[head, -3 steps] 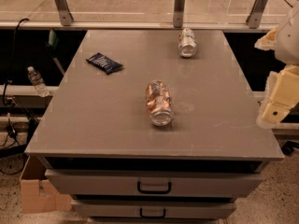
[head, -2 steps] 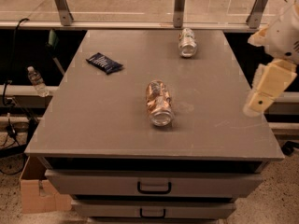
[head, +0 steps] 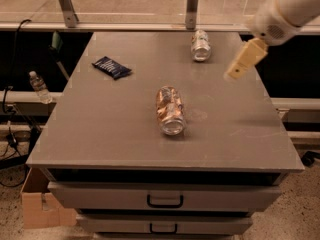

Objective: Move 7up can near rxbar blueberry

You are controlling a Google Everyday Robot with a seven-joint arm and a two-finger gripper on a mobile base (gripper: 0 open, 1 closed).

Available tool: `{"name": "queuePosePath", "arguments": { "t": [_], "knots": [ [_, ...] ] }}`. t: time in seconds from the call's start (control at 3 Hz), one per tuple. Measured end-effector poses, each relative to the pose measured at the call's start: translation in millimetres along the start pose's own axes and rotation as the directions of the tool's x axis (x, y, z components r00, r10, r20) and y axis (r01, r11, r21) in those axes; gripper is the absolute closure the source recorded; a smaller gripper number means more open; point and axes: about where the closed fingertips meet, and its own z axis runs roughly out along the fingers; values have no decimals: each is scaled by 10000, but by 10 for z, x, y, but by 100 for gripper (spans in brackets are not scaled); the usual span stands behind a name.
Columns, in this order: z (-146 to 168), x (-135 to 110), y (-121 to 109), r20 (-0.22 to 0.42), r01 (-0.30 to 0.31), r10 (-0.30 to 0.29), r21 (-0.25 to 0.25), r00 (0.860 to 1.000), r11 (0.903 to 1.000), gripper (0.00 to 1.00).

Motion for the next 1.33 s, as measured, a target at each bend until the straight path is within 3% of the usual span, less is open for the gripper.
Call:
{"name": "queuePosePath", "arguments": {
  "t": [0.33,0.67,1.0,1.33],
  "knots": [
    [325,-283,-598,941,-796,742,541,9928,9954,0],
    [333,-281,-590,928,-790,740,522,9929,9955,0],
    [521,-360,-692,1182,-1415,1333,638,9840,9879,0],
    [912,-484,-862,1701,-2789,2669,507,9486,9590,0]
  ]
}}
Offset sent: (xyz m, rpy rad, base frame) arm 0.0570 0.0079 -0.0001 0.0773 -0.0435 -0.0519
